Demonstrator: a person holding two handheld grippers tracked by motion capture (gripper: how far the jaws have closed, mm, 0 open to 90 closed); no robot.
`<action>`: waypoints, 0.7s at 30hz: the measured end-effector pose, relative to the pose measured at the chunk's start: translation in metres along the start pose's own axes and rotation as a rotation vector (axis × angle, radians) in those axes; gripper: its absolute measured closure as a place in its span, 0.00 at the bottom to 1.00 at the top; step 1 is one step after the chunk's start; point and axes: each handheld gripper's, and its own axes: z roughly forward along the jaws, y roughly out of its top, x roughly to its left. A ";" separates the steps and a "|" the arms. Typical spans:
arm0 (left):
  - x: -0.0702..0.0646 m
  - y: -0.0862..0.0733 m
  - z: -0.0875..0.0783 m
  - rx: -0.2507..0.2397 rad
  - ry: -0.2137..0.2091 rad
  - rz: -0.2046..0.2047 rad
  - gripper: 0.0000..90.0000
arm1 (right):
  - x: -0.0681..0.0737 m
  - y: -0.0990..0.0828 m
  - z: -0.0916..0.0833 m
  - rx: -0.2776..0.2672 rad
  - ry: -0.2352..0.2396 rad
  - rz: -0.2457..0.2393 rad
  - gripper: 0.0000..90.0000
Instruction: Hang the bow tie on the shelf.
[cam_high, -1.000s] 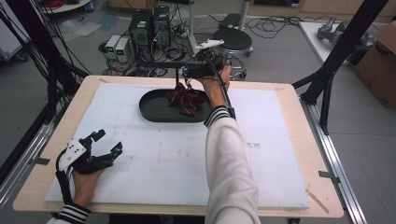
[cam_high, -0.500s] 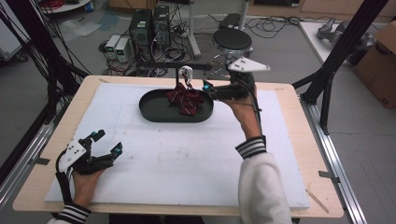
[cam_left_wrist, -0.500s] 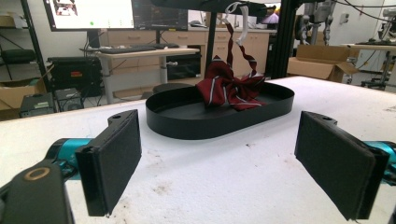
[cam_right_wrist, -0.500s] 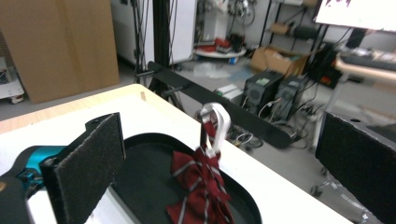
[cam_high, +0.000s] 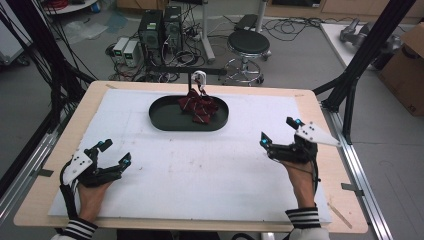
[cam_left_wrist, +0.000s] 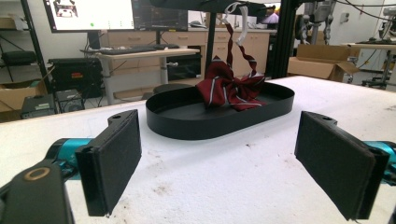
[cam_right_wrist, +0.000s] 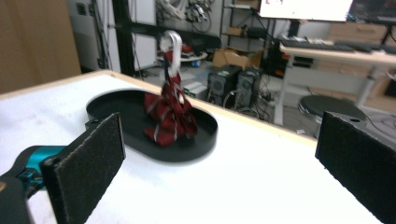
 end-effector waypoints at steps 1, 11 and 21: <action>0.000 0.000 0.000 -0.001 0.000 0.001 0.17 | 0.001 -0.008 -0.007 -0.010 -0.006 -0.001 0.00; -0.001 0.000 0.000 -0.004 0.000 0.006 0.17 | 0.025 -0.087 -0.021 -0.086 -0.006 0.025 0.00; -0.001 0.000 0.000 -0.001 0.004 0.011 0.17 | 0.032 -0.103 -0.012 -0.067 -0.042 0.056 0.01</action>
